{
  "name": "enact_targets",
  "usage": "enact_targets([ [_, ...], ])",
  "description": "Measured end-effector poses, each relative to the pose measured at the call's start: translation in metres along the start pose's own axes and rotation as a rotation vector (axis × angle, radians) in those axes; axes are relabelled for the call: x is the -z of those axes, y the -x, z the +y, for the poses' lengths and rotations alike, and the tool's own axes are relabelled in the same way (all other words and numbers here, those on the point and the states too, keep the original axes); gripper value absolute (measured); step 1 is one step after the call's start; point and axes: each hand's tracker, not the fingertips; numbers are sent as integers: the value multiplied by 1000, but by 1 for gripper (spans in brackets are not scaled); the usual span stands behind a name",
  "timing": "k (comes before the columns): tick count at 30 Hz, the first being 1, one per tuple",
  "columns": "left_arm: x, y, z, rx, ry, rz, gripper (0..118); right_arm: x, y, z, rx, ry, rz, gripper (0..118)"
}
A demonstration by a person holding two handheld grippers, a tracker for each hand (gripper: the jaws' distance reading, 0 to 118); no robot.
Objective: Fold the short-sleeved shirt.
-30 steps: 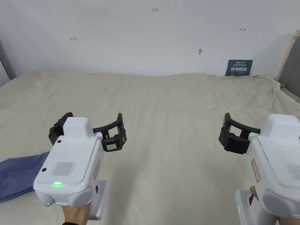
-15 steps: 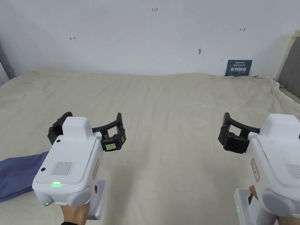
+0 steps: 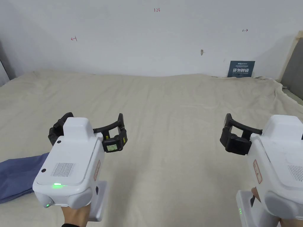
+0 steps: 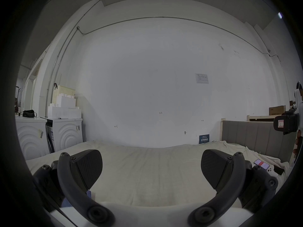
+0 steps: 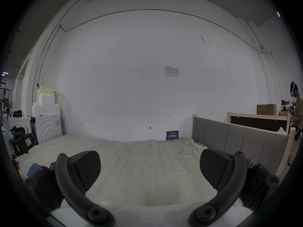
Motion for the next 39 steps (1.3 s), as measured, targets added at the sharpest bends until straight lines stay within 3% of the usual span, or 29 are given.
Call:
enact_targets([
  [39,-1,0,1,0,1,0,118,0,2,0,13,10,1,118],
])
